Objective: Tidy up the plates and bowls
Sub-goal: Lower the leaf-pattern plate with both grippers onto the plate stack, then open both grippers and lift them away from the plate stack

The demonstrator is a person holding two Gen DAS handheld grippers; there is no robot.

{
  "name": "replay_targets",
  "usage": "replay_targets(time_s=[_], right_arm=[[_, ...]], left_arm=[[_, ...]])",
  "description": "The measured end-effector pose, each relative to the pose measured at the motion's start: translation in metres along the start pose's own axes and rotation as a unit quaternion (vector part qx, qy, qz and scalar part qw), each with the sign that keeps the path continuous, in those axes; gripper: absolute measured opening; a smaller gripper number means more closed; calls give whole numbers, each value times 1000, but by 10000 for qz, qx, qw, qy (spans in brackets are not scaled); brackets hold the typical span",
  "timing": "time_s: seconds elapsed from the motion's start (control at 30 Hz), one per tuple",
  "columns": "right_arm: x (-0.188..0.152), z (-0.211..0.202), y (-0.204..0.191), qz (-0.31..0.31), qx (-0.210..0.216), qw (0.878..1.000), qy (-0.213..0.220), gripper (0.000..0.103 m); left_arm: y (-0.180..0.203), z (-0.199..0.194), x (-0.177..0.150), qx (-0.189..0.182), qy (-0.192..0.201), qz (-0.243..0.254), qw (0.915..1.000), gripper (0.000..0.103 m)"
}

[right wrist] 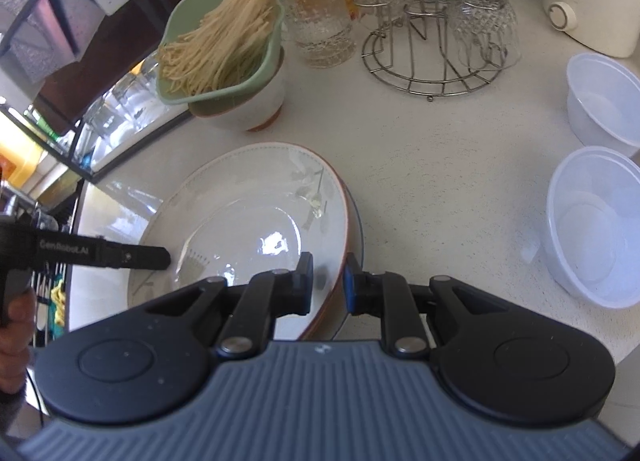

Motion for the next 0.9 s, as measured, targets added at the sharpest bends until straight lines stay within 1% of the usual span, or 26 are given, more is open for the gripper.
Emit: replay_targets(time_s=[0.13,0.3,0.4,0.53,0.6,0.73,0.8,0.9], right_arm=[[-1,2,3,53,31,10000,-18,19],[-1,2,4,35,146,9999,-15,19],[0,3,5,3,186,9998,-20,19],[5,-1,10,110,87,9998,139,20],[10,-6,12,139,143,9995,228,20],[22,-20,11,5,208,9989,428,20],[28,-30,11,-72,251,9981,558,20],[37,-48,10,-125,352,9965,748,20]], left_arm=[[-1,1,-1,11,-12,-105,9999,13],[-1,-10,2,64,196,-169,9996,13],[4,-22,2,93,391,-161,9991,13],[16,-38,4,259,690,-118,9972,13],[25,-47,5,311,872,-69,9957,13],[45,-64,6,358,1078,-18,9935,13],[58,-73,8,325,1201,55,9922,13],[75,-86,10,401,1391,187,9893,13]])
Point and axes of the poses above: each gripper's, at about its wrist camera, not at the fingertips, and z roughly the way its jaws point, y to its right, x to its top, the point moved 10 cm from there along z, roughly the way its jaws point, and after that the axes turned 8 degrees about -x, right-handed, at the moved point
